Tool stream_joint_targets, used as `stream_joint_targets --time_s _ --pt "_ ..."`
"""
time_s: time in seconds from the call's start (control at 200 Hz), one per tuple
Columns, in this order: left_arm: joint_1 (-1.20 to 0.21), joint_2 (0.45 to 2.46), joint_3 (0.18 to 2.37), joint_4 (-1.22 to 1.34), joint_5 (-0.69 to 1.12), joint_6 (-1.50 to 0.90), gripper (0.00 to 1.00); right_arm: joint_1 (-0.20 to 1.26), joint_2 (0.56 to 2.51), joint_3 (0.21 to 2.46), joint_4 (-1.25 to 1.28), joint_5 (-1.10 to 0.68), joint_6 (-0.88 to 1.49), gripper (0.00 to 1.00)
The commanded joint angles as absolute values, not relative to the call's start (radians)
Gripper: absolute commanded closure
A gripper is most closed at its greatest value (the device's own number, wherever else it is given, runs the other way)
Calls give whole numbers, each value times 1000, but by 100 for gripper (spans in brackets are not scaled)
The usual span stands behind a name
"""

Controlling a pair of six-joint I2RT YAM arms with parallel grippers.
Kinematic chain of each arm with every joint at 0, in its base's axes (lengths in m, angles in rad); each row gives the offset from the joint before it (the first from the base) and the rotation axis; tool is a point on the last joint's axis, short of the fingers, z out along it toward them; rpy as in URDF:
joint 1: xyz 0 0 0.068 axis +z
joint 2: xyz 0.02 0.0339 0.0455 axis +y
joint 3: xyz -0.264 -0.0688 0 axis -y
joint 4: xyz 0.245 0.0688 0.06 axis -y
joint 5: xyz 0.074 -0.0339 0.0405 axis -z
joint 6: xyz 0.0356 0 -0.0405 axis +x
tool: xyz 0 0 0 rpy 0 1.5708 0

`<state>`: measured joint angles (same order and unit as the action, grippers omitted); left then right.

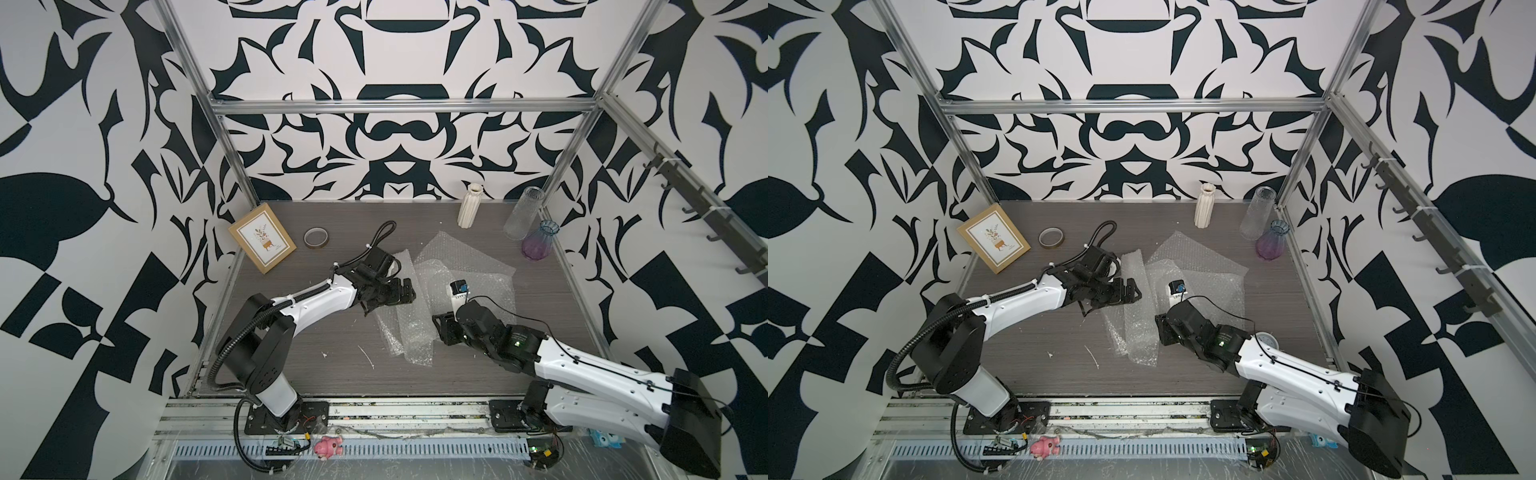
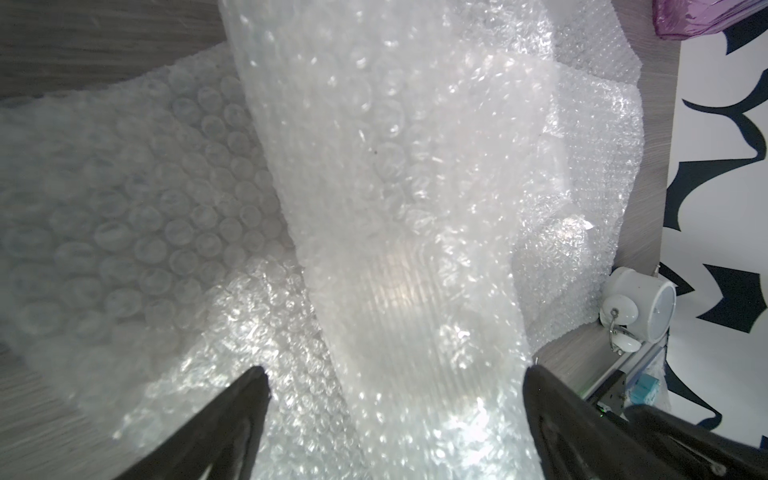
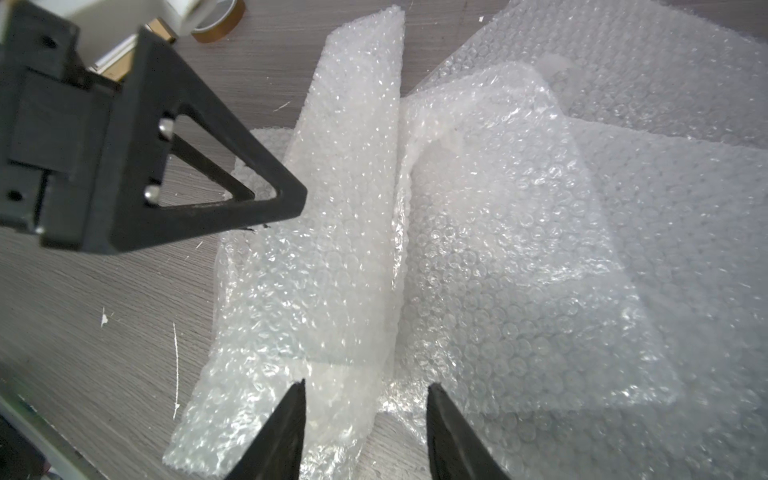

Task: Unwrap the vase from the bubble wrap
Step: Unwrap the bubble wrap.

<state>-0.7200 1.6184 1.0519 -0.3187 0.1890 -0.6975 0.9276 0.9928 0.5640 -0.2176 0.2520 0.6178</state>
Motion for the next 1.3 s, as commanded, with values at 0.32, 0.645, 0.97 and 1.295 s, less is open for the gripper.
stream_joint_targets --time_s 0.32,0.645,0.97,1.295 --pt "-793 1563 981 -278 96 -689 1 933 975 609 -272 288 628 59" --pt "-813 1565 965 -277 78 -687 1 933 1094 611 -205 270 656 60" --pt "-816 1574 950 -294 81 -692 2 934 1178 611 -133 256 684 78" --pt "-816 1552 927 -360 60 -689 1 933 1119 548 -73 280 693 100"
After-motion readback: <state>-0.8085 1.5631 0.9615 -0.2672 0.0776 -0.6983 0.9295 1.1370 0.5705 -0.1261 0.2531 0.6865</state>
